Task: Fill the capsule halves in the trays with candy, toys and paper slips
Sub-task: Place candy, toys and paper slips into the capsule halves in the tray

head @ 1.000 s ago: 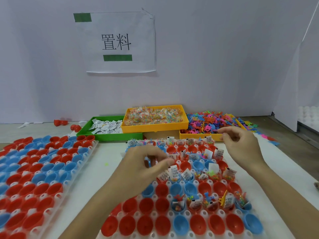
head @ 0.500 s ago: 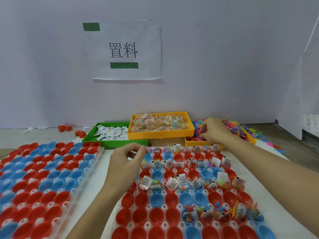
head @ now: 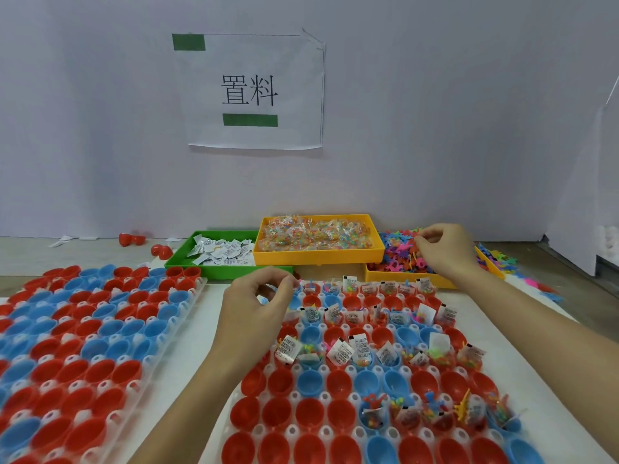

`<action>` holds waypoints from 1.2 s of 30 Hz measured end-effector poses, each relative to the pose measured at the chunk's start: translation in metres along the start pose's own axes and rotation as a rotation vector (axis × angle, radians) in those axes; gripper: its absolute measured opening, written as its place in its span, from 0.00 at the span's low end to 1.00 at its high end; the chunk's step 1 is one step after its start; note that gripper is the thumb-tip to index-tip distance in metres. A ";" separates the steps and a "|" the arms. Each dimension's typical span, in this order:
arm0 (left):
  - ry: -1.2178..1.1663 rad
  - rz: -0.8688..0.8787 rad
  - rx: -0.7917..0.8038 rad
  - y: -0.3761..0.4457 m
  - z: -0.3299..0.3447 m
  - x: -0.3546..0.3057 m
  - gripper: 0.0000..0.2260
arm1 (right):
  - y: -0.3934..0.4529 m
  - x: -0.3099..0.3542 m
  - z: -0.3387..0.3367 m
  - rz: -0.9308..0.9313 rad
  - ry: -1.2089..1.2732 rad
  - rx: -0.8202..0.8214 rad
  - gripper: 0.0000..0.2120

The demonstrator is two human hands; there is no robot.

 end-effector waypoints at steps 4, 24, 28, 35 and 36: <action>-0.011 0.018 0.028 -0.002 0.003 -0.004 0.10 | -0.023 0.007 -0.014 0.020 0.234 0.061 0.08; -0.092 0.060 0.426 -0.027 0.030 -0.037 0.09 | -0.149 0.068 -0.054 -0.428 0.468 0.552 0.07; -0.123 0.004 0.498 -0.027 0.030 -0.036 0.06 | -0.154 0.070 -0.052 -0.452 0.477 0.604 0.05; 0.060 -0.058 0.786 -0.021 0.015 -0.037 0.02 | -0.144 0.061 -0.059 -0.461 0.440 0.501 0.07; 0.096 -0.060 0.818 -0.021 0.014 -0.037 0.03 | -0.142 0.060 -0.060 -0.458 0.435 0.477 0.07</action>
Point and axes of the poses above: each hand's wrist, its own y-axis towards the middle knuckle, its own z-axis out of the palm, x = y × z, the point moved 2 cm from there along y, towards the middle knuckle, and after that the axes turned 11 degrees about -y, right-handed, at the moved point
